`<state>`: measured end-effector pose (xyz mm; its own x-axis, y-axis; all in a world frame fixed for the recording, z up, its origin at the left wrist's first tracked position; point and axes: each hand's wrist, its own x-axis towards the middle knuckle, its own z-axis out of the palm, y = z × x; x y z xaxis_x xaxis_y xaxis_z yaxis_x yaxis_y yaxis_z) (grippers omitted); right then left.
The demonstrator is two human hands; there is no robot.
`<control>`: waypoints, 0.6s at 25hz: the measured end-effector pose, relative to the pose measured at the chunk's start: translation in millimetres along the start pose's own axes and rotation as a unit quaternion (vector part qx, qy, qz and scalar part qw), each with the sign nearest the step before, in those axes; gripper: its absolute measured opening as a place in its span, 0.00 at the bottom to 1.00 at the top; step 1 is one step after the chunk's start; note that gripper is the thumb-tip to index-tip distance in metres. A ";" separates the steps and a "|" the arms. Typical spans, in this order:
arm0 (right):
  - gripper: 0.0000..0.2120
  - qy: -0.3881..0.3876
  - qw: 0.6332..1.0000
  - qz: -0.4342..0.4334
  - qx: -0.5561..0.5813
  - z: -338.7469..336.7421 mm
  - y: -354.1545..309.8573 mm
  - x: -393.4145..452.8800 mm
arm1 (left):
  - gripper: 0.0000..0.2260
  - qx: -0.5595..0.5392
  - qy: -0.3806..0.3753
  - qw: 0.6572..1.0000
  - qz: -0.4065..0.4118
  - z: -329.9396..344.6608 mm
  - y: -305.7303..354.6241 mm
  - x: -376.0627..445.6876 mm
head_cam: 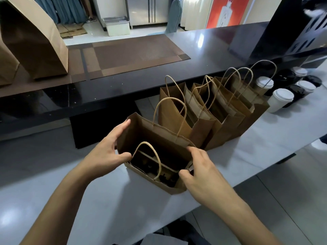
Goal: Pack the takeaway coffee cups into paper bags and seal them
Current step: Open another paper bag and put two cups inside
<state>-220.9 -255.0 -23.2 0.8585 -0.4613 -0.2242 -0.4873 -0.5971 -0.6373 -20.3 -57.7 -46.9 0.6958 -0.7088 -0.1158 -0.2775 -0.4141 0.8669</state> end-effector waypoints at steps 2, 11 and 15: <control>0.26 0.004 1.000 0.012 0.009 -3.2 9.8 -9.9 | 0.43 0.007 -0.007 1.000 0.006 10.4 0.4 -6.6; 0.28 0.038 0.996 0.075 0.035 -21.4 57.4 -53.7 | 0.45 0.036 -0.067 0.997 0.029 64.8 26.8 -27.7; 0.28 0.070 0.993 0.093 0.035 -37.3 83.6 -69.6 | 0.45 0.051 -0.083 0.994 0.049 96.4 51.7 -27.3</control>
<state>-327.4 -297.3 -33.3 0.7212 -0.6493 -0.2414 -0.6193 -0.4482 -0.6447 -117.5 -114.9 -45.6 0.5459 -0.8293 -0.1194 -0.4092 -0.3882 0.8257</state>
